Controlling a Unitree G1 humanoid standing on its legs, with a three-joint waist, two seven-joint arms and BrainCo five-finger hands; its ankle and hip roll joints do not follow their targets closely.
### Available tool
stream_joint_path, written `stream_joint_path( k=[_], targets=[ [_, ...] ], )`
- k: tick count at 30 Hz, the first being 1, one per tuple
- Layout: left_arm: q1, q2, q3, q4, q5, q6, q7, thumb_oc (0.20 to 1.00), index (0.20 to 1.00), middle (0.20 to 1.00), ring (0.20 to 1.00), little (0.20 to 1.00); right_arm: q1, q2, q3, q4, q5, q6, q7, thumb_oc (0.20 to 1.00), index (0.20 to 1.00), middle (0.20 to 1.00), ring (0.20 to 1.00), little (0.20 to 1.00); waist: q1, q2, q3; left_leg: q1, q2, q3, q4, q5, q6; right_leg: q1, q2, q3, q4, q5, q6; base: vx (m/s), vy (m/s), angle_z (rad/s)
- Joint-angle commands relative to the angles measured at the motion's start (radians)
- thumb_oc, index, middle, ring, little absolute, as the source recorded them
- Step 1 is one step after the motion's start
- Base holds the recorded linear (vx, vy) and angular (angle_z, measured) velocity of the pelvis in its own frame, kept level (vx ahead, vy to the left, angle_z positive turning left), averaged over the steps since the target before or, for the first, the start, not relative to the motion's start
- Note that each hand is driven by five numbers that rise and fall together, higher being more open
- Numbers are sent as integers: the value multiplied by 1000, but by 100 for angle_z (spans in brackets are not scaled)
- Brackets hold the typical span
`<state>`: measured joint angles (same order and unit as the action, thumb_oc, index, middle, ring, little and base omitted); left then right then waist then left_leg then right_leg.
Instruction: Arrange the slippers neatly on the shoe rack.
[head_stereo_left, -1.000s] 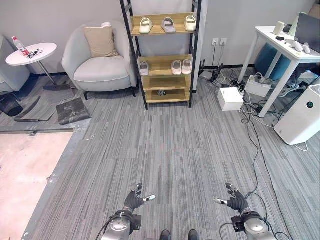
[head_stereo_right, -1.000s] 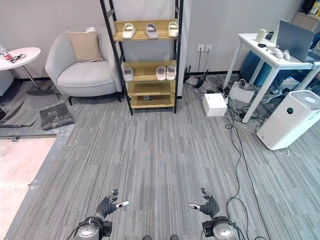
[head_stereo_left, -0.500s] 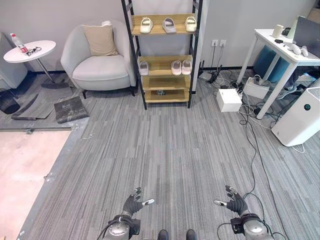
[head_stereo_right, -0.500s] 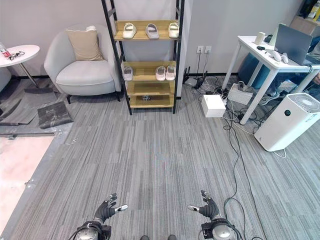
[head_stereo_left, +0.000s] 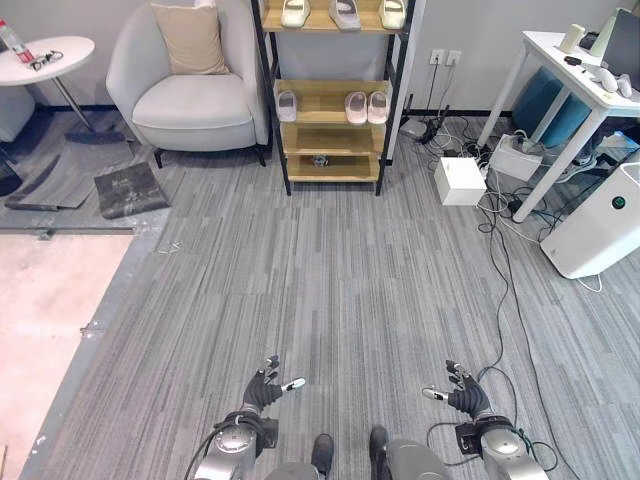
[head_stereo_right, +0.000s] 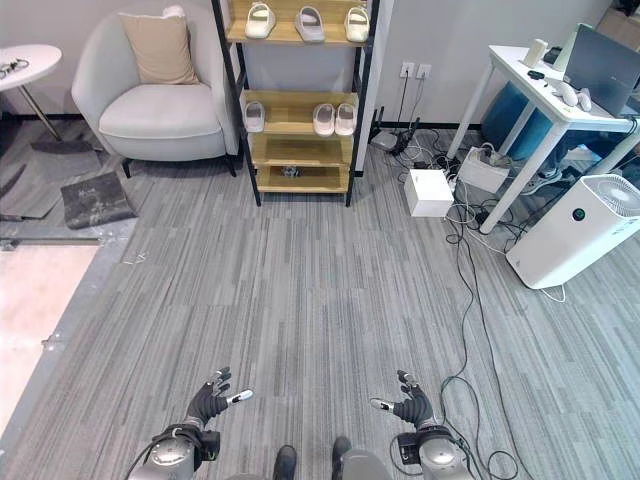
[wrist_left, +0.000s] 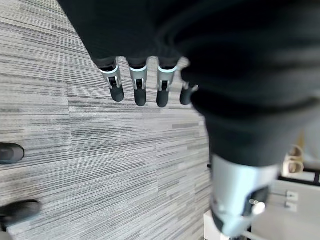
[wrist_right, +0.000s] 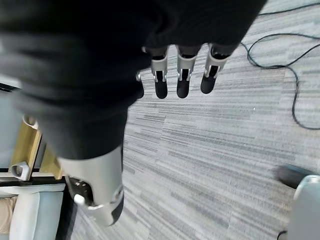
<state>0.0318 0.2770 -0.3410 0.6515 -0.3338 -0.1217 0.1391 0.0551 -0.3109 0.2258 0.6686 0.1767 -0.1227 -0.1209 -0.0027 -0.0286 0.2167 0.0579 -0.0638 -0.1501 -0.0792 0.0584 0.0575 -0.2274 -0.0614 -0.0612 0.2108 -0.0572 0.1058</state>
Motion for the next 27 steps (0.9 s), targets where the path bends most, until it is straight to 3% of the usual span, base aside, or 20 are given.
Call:
stream_joint_path(
  k=[1, 5, 9, 12, 13, 14, 16, 17, 18, 20, 21, 22, 23, 24, 25, 27],
  targets=[
    [-56, -4, 39, -51, 14, -41, 8, 1000, 1000, 1000, 1000, 1000, -16, -32, -21, -60, 5, -25, -22, 1000, 1000, 1000, 1000, 1000, -47, -5, 16, 160, -16, -111, 1, -155, -33, 11, 25, -5, -204, 174, 45, 307, -95, 19],
    [-58, -11, 44, -44, 22, -48, 8, 1000, 1000, 1000, 1000, 1000, 12, -33, -30, -66, -2, -27, -19, 1000, 1000, 1000, 1000, 1000, -60, -12, -1, 182, -4, -127, 13, -176, -49, 40, 34, 17, -233, 189, 26, 304, -127, 52],
    [-57, -29, 37, -23, 0, -46, 7, 1000, 1000, 1000, 1000, 1000, 18, -60, -47, -55, 10, -31, -11, 1000, 1000, 1000, 1000, 1000, -70, 8, -43, 193, 30, -148, 43, -146, -72, 72, 60, 13, -229, 172, -1, 298, -119, 27],
    [-52, -32, 34, -20, -2, -37, 0, 1000, 1000, 1000, 1000, 1000, 25, -67, -40, -55, 21, -36, -1, 1000, 1000, 1000, 1000, 1000, -72, 25, -54, 164, 50, -160, 192, -63, -129, 119, 84, 13, -221, 124, -30, 393, -166, -3],
    [-56, -33, 30, -15, -3, -38, 0, 1000, 1000, 1000, 1000, 1000, 28, -69, -39, -60, 32, -38, 2, 1000, 1000, 1000, 1000, 1000, -65, 20, -45, 120, 31, -143, 321, 9, -168, 170, 89, 23, -236, 109, -40, 310, -126, -9],
    [-58, -33, 26, -17, -5, -38, -2, 1000, 1000, 1000, 1000, 1000, 31, -70, -41, -61, 41, -38, 3, 1000, 1000, 1000, 1000, 1000, -56, 11, -33, 81, 15, -132, 398, 39, -179, 199, 84, 28, -242, 102, -46, 289, -126, 3],
    [-73, -29, 14, -17, -4, -38, -3, 1000, 1000, 1000, 1000, 1000, 31, -82, -36, -87, 47, -40, 4, 1000, 1000, 1000, 1000, 1000, -28, -17, 8, -28, -49, -111, 630, 64, -172, 253, 68, 61, -238, 86, -63, 303, -148, -38],
    [-73, -28, 18, -15, -3, -36, 2, 1000, 1000, 1000, 1000, 1000, 27, -81, -27, -76, 48, -34, 6, 1000, 1000, 1000, 1000, 1000, -19, -32, 14, -86, -50, -67, 636, 32, -142, 280, 60, 73, -241, 71, -67, 280, -128, -58],
    [-72, -28, 18, -15, -3, -36, 2, 1000, 1000, 1000, 1000, 1000, 27, -81, -27, -76, 48, -34, 6, 1000, 1000, 1000, 1000, 1000, -16, -30, 15, -86, -48, -65, 640, 28, -141, 281, 62, 75, -241, 71, -67, 228, -78, -25],
    [-65, -26, 19, -17, 0, -33, 5, 1000, 1000, 1000, 1000, 1000, 26, -71, -17, -72, 51, -32, 11, 1000, 1000, 1000, 1000, 1000, 8, -51, 15, -200, -44, -7, 507, -65, -96, 325, 49, 86, -261, 50, -61, 257, -51, -15],
    [-65, -25, 19, -17, 0, -33, 5, 1000, 1000, 1000, 1000, 1000, 26, -70, -17, -72, 51, -32, 11, 1000, 1000, 1000, 1000, 1000, 11, -51, 18, -196, -44, -4, 507, -66, -95, 329, 49, 89, -262, 49, -61, 271, -15, -13],
    [-64, -25, 21, -13, 4, -33, 7, 1000, 1000, 1000, 1000, 1000, 26, -72, -13, -70, 47, -33, 8, 1000, 1000, 1000, 1000, 1000, 14, -49, 14, -203, -40, 2, 402, -73, -90, 339, 54, 94, -273, 37, -57, 298, 52, -16],
    [-61, -29, 15, -9, 17, -24, 10, 1000, 1000, 1000, 1000, 1000, 32, -67, -3, -72, 39, -33, 10, 1000, 1000, 1000, 1000, 1000, 20, -34, 5, -240, -4, 6, 211, -15, -91, 367, 73, 91, -280, 10, -55, 302, 47, -18],
    [-60, -29, 15, -10, 17, -24, 10, 1000, 1000, 1000, 1000, 1000, 33, -67, -2, -72, 39, -33, 10, 1000, 1000, 1000, 1000, 1000, 21, -37, 7, -230, -5, 7, 199, -9, -91, 372, 70, 92, -281, 8, -55, 314, 56, -12],
    [-62, -30, 14, -7, 25, -19, 12, 1000, 1000, 1000, 1000, 1000, 39, -66, 1, -76, 32, -32, 10, 1000, 1000, 1000, 1000, 1000, 25, -28, 6, -244, 19, 6, 101, 47, -97, 390, 80, 93, -286, -8, -55, 243, 49, -19],
    [-63, -30, 17, -2, 32, -14, 10, 1000, 1000, 1000, 1000, 1000, 41, -64, -1, -68, 22, -28, 7, 1000, 1000, 1000, 1000, 1000, 28, -18, 1, -275, 29, 36, 3, 94, -115, 426, 86, 98, -296, -30, -54, 387, 121, -14]
  ],
)
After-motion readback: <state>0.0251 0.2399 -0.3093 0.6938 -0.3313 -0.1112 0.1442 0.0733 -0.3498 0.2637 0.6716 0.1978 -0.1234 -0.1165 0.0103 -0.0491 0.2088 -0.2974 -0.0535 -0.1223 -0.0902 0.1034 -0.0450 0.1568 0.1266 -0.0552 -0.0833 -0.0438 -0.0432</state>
